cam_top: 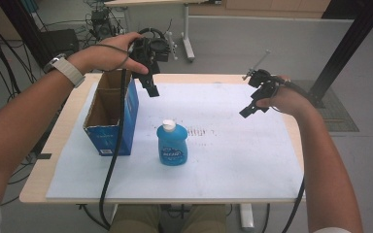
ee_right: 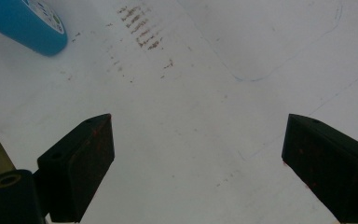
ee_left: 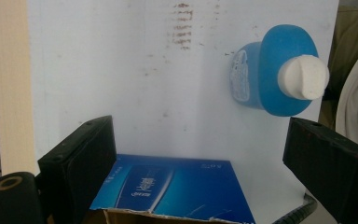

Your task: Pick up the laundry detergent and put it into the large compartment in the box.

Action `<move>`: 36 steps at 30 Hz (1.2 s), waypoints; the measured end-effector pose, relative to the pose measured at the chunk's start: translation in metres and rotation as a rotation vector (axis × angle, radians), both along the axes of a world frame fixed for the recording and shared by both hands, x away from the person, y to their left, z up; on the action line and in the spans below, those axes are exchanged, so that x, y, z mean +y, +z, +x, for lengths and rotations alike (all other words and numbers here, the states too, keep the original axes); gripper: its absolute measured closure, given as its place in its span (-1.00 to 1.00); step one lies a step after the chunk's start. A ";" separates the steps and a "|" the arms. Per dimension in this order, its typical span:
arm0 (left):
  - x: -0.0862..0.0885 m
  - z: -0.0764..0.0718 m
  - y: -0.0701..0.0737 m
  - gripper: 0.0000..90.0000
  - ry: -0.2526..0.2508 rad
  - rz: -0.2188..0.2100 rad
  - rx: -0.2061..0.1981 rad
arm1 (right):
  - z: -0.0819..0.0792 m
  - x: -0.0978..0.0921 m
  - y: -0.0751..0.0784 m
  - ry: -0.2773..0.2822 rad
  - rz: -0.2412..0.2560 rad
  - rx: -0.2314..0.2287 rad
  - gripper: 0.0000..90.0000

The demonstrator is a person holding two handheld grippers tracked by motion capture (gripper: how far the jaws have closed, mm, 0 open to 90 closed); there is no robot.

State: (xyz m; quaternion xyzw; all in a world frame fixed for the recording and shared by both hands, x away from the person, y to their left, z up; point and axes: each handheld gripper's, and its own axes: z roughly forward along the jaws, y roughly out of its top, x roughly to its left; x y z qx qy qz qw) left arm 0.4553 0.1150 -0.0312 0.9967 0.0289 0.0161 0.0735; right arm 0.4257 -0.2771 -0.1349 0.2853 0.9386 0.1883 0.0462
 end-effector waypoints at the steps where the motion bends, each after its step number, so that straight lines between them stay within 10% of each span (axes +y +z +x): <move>1: 0.000 0.000 0.000 -0.78 0.000 0.000 0.000 | 0.000 0.000 0.000 0.000 0.000 0.000 -0.79; 36: -0.027 -0.042 -0.017 -0.79 -0.063 0.014 0.061 | 0.000 0.004 -0.001 0.000 -0.014 0.008 -0.78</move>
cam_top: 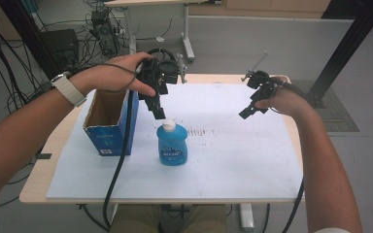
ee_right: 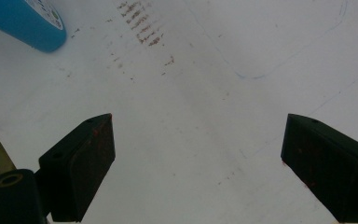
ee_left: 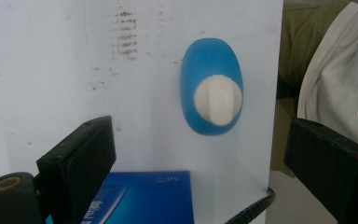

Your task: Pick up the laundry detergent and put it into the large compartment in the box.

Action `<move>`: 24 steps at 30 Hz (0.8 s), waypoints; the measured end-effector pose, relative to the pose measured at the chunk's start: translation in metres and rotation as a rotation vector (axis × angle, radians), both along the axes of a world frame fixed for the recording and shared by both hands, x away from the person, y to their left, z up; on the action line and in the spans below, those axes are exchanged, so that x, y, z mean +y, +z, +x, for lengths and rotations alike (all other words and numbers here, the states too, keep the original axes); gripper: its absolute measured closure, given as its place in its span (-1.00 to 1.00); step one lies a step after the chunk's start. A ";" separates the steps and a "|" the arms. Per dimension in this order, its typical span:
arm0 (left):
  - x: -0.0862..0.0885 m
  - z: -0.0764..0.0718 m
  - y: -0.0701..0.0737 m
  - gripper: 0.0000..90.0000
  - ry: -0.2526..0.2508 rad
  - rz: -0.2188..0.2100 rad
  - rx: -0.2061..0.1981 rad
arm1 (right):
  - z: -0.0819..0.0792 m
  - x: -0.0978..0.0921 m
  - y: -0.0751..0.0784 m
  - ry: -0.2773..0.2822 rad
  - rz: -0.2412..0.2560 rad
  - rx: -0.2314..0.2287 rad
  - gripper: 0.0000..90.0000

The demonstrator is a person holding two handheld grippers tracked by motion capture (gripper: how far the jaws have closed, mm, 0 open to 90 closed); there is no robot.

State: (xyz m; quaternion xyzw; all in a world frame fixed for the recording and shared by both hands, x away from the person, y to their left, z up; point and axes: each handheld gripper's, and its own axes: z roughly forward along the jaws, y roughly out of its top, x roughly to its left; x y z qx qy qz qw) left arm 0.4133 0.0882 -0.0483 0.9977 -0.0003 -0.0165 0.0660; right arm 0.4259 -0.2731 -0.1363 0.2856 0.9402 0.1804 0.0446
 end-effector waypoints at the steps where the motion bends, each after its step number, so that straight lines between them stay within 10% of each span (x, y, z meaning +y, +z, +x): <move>1: 0.000 -0.001 0.000 -0.79 0.000 0.000 -0.002 | 0.000 0.000 0.000 -0.001 0.001 -0.002 -0.78; 24: -0.011 -0.019 -0.020 -0.80 -0.017 -0.001 -0.006 | -0.003 0.000 0.001 -0.017 0.002 0.002 -0.78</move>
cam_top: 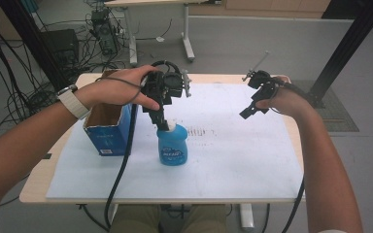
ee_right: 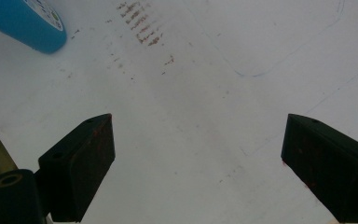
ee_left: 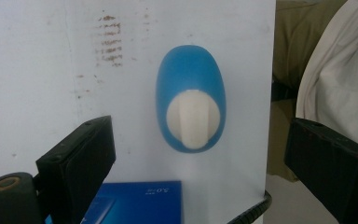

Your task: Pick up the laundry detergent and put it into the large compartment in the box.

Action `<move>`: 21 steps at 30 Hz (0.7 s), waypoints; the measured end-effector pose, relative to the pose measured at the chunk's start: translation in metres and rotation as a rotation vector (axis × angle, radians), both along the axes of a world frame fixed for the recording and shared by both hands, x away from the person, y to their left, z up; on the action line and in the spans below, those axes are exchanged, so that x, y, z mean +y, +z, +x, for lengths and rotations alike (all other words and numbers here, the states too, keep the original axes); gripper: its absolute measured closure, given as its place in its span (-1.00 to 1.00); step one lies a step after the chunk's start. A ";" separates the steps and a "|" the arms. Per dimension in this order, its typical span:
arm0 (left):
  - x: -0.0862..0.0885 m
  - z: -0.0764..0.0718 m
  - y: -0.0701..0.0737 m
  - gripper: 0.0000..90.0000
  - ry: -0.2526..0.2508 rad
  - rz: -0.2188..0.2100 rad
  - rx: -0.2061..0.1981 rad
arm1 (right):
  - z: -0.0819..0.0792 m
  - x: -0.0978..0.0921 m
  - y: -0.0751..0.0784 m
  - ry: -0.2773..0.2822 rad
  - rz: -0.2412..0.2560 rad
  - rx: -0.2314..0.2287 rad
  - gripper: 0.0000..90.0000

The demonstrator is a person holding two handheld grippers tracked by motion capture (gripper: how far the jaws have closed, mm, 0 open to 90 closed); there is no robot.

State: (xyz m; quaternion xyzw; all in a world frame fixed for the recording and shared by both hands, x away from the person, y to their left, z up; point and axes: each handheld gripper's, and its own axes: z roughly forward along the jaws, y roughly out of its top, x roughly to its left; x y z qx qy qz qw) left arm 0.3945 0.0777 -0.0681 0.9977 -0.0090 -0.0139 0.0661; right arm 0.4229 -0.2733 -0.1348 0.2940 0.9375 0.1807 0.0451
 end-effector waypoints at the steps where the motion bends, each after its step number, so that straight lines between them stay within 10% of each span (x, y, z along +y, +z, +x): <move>1: -0.002 0.000 -0.001 -0.80 -0.002 0.006 0.000 | 0.000 0.001 0.000 0.002 -0.001 0.000 -0.78; 21: -0.009 -0.005 -0.018 -0.80 -0.005 0.019 -0.019 | 0.003 0.003 -0.003 0.000 -0.001 0.006 -0.79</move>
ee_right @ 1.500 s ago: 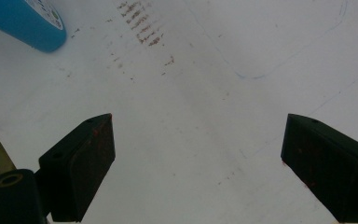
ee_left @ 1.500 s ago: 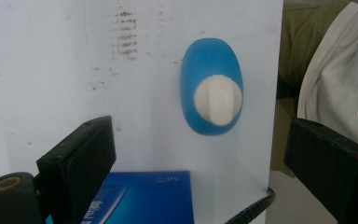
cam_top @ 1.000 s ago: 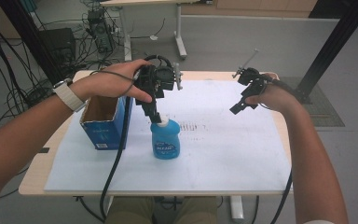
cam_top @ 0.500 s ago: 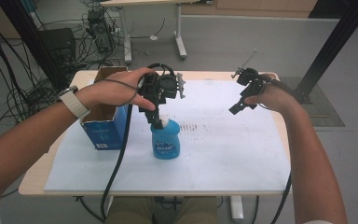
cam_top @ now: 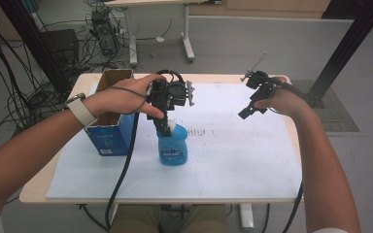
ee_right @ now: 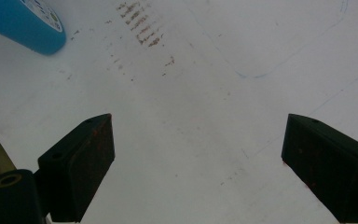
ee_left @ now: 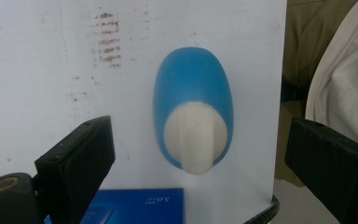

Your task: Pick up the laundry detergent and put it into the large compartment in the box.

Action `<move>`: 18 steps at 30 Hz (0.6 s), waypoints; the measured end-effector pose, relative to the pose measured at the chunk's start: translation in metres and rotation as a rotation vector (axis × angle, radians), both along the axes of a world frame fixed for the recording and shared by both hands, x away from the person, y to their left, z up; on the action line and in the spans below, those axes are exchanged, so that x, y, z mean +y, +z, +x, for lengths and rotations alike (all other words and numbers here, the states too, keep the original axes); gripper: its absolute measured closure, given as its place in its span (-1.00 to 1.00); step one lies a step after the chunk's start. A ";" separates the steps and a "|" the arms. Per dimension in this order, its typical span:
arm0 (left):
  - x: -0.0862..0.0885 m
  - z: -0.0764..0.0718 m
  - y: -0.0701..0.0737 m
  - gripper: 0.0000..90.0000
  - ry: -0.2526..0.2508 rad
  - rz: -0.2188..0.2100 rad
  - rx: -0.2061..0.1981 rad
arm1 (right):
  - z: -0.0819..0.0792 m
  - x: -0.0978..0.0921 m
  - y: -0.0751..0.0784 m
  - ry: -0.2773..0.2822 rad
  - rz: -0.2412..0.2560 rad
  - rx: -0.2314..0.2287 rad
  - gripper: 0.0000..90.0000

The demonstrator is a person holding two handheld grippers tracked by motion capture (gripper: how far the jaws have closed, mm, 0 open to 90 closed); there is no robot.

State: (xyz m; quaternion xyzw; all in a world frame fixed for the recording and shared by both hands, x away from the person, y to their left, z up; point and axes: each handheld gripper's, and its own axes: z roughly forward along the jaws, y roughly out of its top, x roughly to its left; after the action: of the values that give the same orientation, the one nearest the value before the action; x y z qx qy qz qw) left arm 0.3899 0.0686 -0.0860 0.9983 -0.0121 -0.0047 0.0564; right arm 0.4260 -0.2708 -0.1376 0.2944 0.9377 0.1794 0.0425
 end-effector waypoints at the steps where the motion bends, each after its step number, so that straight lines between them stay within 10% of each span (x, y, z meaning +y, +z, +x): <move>1: -0.001 0.000 -0.001 -0.80 0.000 0.005 0.002 | 0.000 0.000 0.000 0.000 0.000 0.000 -0.79; 18: -0.007 -0.003 -0.012 -0.80 0.005 0.020 -0.009 | 0.002 0.001 -0.001 -0.017 0.008 0.017 -0.78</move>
State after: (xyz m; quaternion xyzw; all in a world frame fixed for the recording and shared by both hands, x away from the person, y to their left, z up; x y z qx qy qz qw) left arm 0.3868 0.0616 -0.0983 0.9989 -0.0096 -0.0002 0.0462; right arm 0.4277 -0.2700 -0.1385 0.3038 0.9348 0.1804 0.0348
